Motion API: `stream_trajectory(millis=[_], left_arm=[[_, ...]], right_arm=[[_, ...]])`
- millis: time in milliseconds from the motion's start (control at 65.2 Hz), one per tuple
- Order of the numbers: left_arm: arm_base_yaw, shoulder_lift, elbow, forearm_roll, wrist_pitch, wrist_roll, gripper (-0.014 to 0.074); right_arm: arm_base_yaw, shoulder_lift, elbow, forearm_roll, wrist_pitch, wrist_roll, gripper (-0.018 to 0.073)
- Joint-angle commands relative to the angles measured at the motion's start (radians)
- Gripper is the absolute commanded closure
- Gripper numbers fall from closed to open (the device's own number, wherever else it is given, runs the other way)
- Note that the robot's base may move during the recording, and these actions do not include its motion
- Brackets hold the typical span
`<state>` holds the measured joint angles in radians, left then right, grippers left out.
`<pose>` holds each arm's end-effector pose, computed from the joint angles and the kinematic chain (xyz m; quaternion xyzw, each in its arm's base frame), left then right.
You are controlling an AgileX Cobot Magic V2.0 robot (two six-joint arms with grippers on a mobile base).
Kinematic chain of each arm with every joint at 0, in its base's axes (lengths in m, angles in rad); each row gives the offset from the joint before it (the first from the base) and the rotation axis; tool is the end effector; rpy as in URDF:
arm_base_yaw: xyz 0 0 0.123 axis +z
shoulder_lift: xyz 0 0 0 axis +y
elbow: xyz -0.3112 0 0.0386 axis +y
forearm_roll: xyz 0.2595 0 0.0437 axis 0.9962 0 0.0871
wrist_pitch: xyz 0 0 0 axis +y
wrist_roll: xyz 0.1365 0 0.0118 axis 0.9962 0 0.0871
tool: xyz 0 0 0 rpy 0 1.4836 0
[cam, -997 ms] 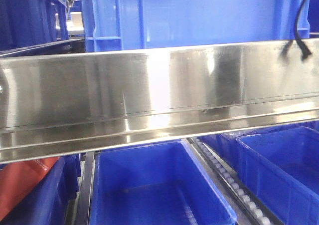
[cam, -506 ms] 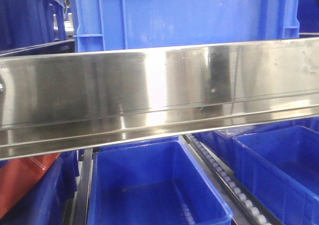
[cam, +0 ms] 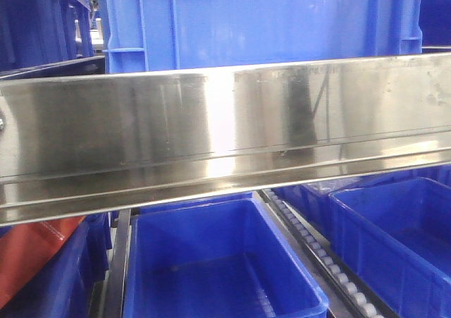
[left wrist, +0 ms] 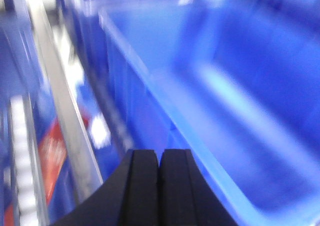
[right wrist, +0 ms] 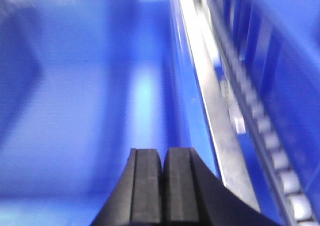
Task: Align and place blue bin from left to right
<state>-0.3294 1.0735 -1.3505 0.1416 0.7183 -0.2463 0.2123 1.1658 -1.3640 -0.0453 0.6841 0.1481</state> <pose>0.2419 -0.0692 0.4811 0.0511 0.8171 -0.0960 0.5661 0.2793 0.0562 0.4649 -0.0334 0.8323 0.0778 0.5479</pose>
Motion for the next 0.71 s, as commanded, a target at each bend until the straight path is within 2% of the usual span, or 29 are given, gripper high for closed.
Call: stream_trajectory(millis=[0, 199, 414, 690], left_arm=[[-0.006, -0.127, 0.115, 0.001, -0.111, 0.010, 0.0706], [-0.006, -0.402, 0.344, 0.003, -0.207, 0.033, 0.0706], [-0.006, -0.689, 0.534, 0.003, -0.220, 0.033, 0.0706], [-0.006, -0.893, 0.662, 0.003, -0.220, 0.033, 0.0706]], right_arm=[[-0.003, -0.118, 0.109, -0.016, -0.114, -0.008, 0.0721], [-0.003, -0.364, 0.362, -0.016, -0.255, -0.010, 0.0721], [-0.003, -0.583, 0.619, -0.016, -0.349, -0.010, 0.0721], [-0.003, -0.712, 0.781, -0.027, -0.448, -0.010, 0.0721]])
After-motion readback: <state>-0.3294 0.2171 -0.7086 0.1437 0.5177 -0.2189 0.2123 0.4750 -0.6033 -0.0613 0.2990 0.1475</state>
